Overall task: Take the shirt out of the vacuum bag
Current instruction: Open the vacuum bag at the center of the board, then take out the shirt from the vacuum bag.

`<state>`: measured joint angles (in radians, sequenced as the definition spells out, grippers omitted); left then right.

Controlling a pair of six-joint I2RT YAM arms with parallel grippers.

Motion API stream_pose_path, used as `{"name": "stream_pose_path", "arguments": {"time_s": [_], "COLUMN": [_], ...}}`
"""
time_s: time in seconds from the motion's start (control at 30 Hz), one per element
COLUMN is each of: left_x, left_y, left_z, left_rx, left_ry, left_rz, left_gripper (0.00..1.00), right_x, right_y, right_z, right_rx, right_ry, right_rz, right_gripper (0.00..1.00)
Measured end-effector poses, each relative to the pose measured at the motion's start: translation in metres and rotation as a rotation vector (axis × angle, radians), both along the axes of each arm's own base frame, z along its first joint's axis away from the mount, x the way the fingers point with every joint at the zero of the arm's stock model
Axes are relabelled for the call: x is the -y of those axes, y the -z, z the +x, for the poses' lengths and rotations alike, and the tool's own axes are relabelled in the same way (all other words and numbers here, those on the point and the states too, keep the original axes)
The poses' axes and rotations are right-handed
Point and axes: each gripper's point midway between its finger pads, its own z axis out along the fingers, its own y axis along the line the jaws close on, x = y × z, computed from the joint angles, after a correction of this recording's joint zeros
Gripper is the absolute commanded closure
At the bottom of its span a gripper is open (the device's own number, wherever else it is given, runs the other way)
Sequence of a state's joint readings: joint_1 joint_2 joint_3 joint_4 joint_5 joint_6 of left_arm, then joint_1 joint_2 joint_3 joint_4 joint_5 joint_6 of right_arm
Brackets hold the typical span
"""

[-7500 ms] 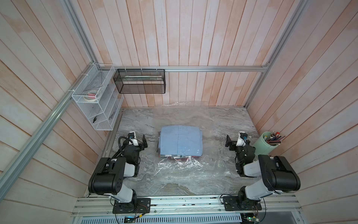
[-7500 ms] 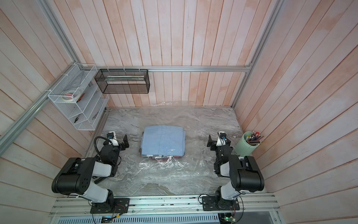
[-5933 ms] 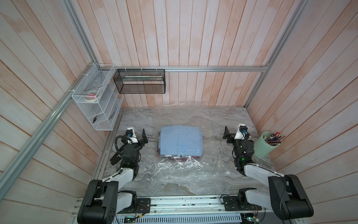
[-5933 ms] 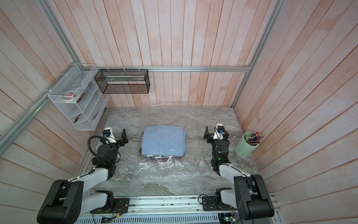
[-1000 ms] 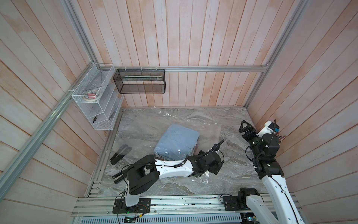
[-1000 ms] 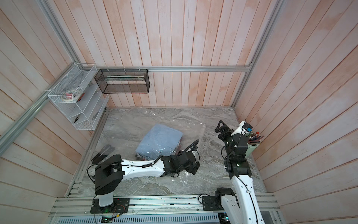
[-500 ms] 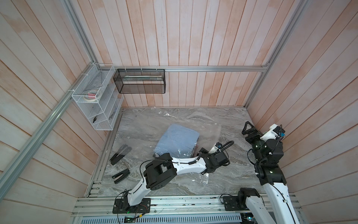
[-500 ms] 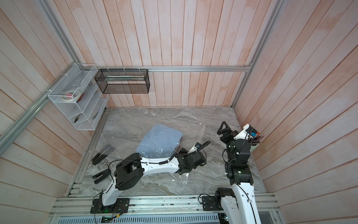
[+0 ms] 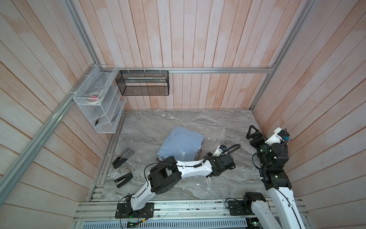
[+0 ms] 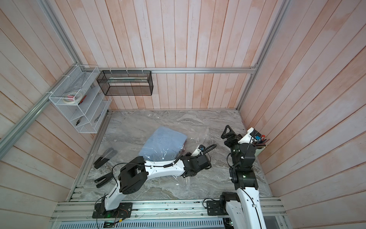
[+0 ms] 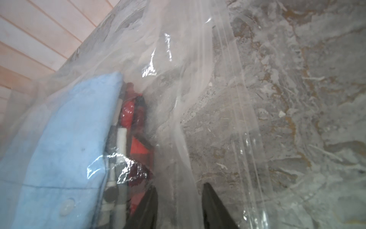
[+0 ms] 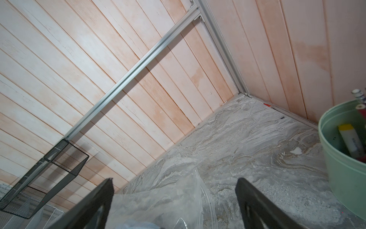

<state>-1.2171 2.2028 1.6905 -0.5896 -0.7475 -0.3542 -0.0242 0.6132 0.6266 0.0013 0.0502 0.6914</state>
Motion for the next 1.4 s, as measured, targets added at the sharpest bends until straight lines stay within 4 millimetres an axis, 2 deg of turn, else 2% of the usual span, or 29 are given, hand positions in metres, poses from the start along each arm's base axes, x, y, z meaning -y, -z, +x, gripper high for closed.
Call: {"name": "stream_pose_path", "arguments": {"time_s": [0.07, 0.1, 0.2, 0.33, 0.43, 0.5, 0.63, 0.77, 0.9, 1.07, 1.23, 1.4], "left_x": [-0.007, -0.012, -0.032, -0.064, -0.082, -0.095, -0.122, -0.138, -0.151, -0.163, -0.172, -0.175], "left_y": [-0.001, -0.002, -0.011, -0.045, -0.072, -0.083, -0.087, -0.073, -0.066, -0.08, -0.095, -0.102], "left_z": [0.009, 0.015, 0.036, 0.067, 0.085, 0.092, 0.109, 0.111, 0.101, 0.092, 0.085, 0.081], "left_rx": [0.0, -0.002, -0.005, 0.025, 0.057, 0.074, 0.099, 0.093, 0.089, 0.102, 0.121, 0.13], "left_ry": [-0.022, -0.036, -0.096, -0.18, -0.224, -0.249, -0.302, -0.322, -0.326, -0.334, -0.339, -0.344], "left_rz": [0.0, 0.001, -0.024, -0.081, -0.133, -0.151, -0.132, -0.085, -0.058, -0.09, -0.13, -0.158], "left_gripper": [0.99, 1.0, 1.0, 1.0, 1.0, 1.0, 1.0, 1.0, 1.0, 1.0, 1.0, 1.0], "right_x": [-0.003, -0.005, -0.014, -0.027, -0.037, -0.047, -0.081, -0.119, -0.139, -0.159, -0.183, -0.196], "right_y": [0.005, 0.008, 0.019, 0.043, 0.062, 0.071, 0.089, 0.105, 0.115, 0.131, 0.136, 0.139], "right_z": [0.002, 0.003, 0.008, 0.015, 0.016, 0.017, 0.023, 0.029, 0.039, 0.044, 0.052, 0.061], "right_rx": [-0.009, -0.015, -0.036, -0.092, -0.126, -0.136, -0.177, -0.211, -0.203, -0.196, -0.21, -0.227], "right_ry": [-0.019, -0.032, -0.084, -0.151, -0.199, -0.236, -0.346, -0.46, -0.527, -0.598, -0.677, -0.721], "right_rz": [0.002, 0.004, 0.019, 0.033, 0.038, 0.04, 0.031, 0.006, 0.013, 0.044, 0.075, 0.13], "right_gripper": [0.02, 0.02, 0.02, 0.02, 0.02, 0.02, 0.02, 0.02, 0.02, 0.02, 0.02, 0.02]}}
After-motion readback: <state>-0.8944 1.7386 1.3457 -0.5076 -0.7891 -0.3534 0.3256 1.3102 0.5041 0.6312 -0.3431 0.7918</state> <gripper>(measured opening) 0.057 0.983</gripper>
